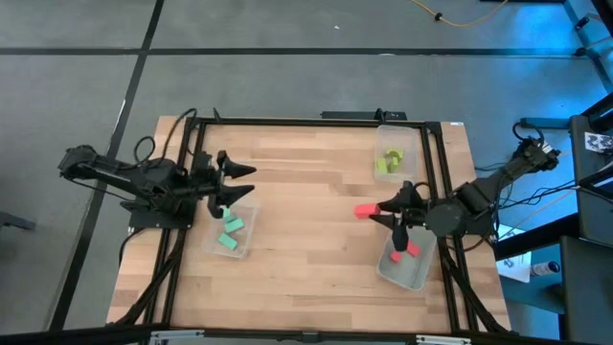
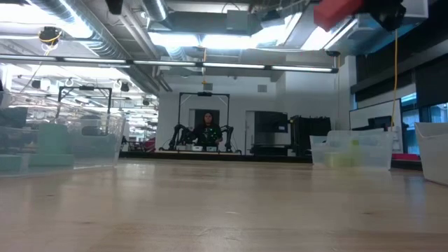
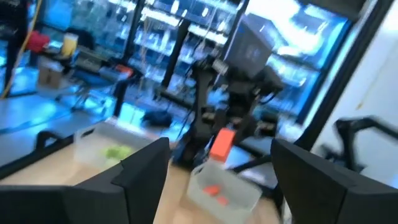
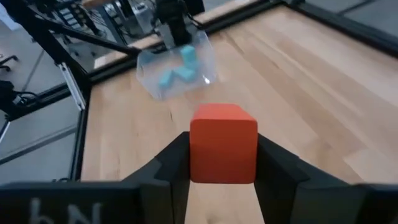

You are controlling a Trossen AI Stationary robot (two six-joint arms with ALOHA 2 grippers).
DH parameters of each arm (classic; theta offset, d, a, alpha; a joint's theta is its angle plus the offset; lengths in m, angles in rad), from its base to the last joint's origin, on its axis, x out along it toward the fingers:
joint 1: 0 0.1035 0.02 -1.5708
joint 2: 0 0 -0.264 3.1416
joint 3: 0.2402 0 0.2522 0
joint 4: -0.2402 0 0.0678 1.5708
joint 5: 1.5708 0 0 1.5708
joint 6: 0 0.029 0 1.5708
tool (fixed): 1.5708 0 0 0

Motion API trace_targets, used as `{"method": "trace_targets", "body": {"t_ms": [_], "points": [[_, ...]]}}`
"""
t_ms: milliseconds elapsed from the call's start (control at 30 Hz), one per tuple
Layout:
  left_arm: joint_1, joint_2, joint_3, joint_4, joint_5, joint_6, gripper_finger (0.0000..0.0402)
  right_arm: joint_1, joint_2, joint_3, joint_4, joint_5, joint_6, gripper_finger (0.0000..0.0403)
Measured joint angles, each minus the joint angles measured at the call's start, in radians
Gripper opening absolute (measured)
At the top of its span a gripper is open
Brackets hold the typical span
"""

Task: Sort & place blocks by color
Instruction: Put the orange block into the gray bin

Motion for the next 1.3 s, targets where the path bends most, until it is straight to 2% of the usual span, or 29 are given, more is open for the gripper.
{"method": "trace_targets", "body": {"t_ms": [267, 400, 500, 700, 800, 900, 1067, 1300], "points": [[-0.016, -0.027, -0.023, 0.035, 0.001, 0.0, 0.0272, -0.001, -0.002, -0.003, 0.075, 0.01, -0.074, 0.0134], [-0.016, -0.027, -0.023, 0.035, 0.001, 0.0, 0.0273, -0.001, -0.003, -0.001, 0.069, -0.037, -0.071, 0.0134], [-0.016, -0.027, -0.023, 0.036, 0.001, 0.0, 0.0273, -0.011, 0.007, 0.058, -0.044, -0.153, -0.015, 0.0134], [-0.016, -0.026, -0.023, 0.035, 0.001, 0.001, 0.0273, -0.018, 0.111, 0.235, -0.482, -0.429, 0.179, 0.0134], [-0.016, -0.026, -0.023, 0.035, 0.0, 0.001, 0.0273, -0.006, 0.181, 0.246, -0.61, -0.612, 0.229, 0.0134], [-0.016, -0.026, -0.023, 0.034, -0.014, 0.001, 0.0273, 0.019, 0.251, 0.217, -0.658, -0.721, 0.246, 0.0134], [-0.016, -0.026, -0.023, 0.031, -0.017, 0.001, 0.0273, 0.039, 0.338, 0.118, -0.657, -0.742, 0.276, 0.0134], [-0.016, -0.026, -0.023, 0.035, -0.018, 0.001, 0.0273, 0.039, 0.375, 0.037, -0.607, -0.687, 0.378, 0.0134]]}}
